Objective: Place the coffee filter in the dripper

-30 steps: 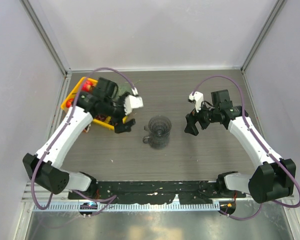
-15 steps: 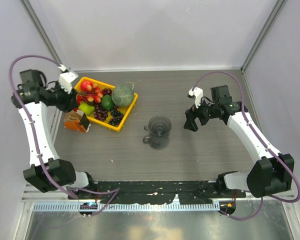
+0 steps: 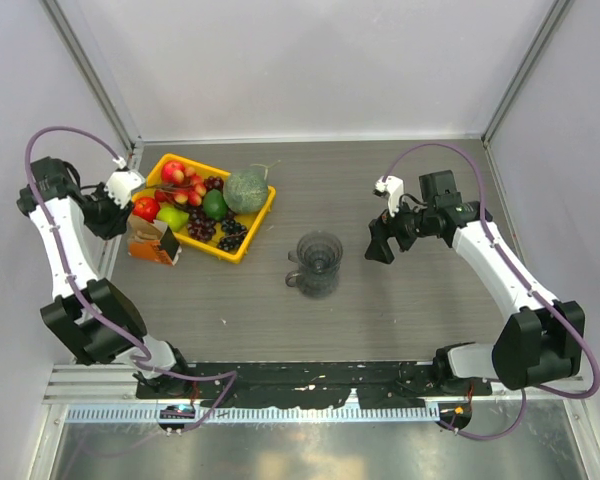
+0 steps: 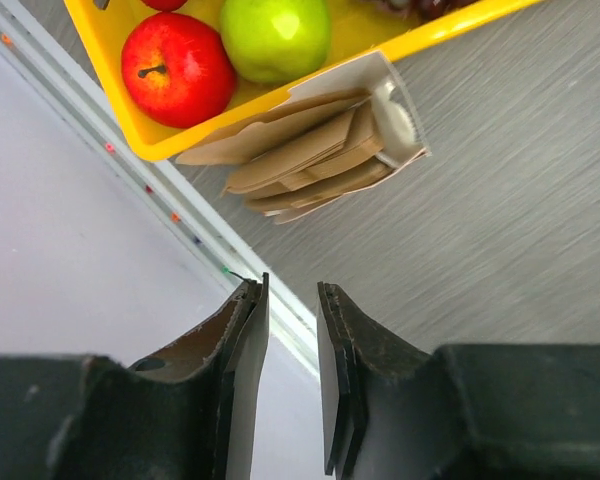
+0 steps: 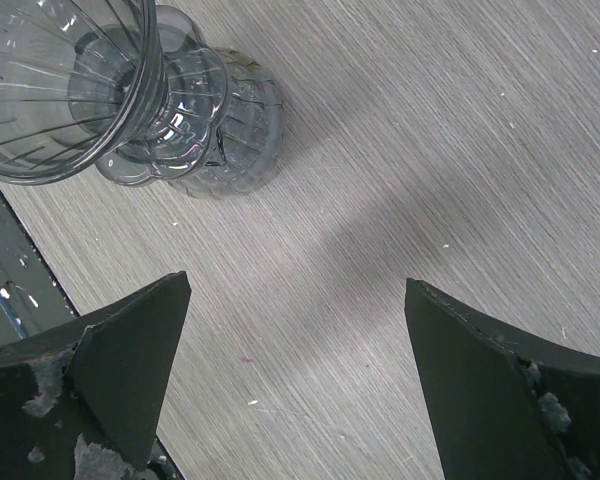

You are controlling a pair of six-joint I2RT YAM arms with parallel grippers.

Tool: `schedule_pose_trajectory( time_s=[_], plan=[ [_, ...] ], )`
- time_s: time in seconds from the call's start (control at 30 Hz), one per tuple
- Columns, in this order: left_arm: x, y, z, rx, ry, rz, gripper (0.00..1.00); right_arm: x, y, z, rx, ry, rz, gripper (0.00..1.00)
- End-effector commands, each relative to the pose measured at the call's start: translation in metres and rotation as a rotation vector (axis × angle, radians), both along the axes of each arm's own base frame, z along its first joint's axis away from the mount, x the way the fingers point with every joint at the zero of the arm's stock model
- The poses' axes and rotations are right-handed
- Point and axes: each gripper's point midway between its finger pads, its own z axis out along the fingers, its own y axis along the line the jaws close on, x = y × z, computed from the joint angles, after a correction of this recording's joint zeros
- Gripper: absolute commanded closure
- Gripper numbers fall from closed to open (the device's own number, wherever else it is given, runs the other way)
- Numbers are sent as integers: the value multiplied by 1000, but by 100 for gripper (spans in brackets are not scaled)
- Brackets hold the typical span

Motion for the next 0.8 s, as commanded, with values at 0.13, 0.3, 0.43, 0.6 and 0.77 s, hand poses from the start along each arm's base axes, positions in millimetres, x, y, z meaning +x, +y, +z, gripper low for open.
schedule_pose_trajectory(
  time_s=[0.13, 0.3, 0.43, 0.6, 0.77],
  plan=[
    [45, 34, -24, 245, -130, -244, 63, 4, 7, 4, 46, 14, 1, 5],
    [65, 39, -28, 236, -140, -316, 63, 4, 7, 3, 47, 22, -2, 4],
    [74, 34, -35, 227, -134, -395, 61, 4, 6, 2, 36, 35, -2, 4],
    [86, 31, -47, 235, -118, -442, 59, 7, 5, 1, 29, 40, -6, 5],
    [91, 29, -61, 254, -81, -498, 56, 10, 4, 2, 15, 38, -5, 5]
  ],
)
